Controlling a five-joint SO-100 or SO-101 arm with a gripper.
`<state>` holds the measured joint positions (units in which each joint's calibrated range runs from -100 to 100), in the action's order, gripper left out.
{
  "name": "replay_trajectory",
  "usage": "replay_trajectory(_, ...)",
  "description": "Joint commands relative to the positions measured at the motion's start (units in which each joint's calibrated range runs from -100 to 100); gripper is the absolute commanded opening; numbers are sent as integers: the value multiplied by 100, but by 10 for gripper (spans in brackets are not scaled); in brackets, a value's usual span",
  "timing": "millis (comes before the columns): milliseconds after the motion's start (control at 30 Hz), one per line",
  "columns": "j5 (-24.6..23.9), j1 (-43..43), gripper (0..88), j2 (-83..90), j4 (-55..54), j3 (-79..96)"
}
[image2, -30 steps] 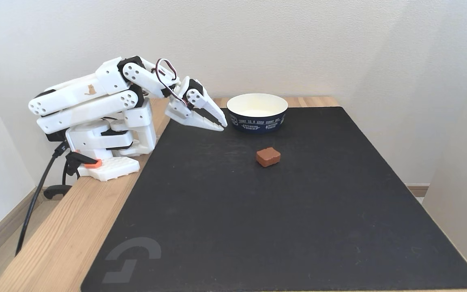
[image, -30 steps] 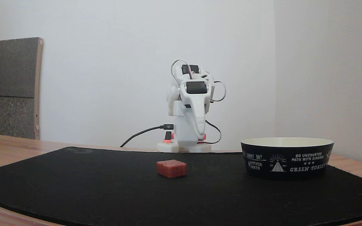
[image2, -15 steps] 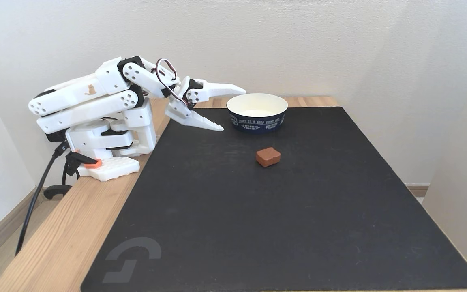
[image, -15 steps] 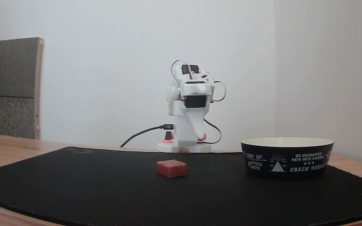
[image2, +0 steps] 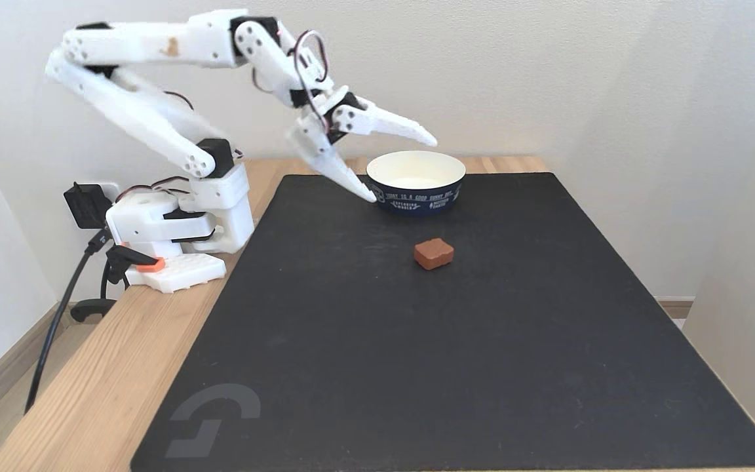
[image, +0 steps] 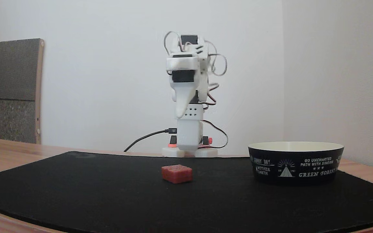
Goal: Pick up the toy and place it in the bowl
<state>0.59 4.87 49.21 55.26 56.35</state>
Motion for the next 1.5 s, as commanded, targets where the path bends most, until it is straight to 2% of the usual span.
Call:
replay_trajectory(0,1230,69,428,-2482,808,-2629)
replay_trajectory(133,1747,53,428,-3841,1782,-4017)
replay_trajectory(233,1908,61,428,-4558,2061,-4450)
replay_trajectory(400,2216,186,428,-5450,2239,-4838)
replay_trajectory(633,2582,379,427,-5850,2146,-5234)
replay_trajectory(933,2540,446,427,-6576,1502,-5703)
replay_trajectory(1367,2519,387,426,-7234,1257,-5721)
replay_trajectory(1467,2519,379,346,-7268,1248,-5721)
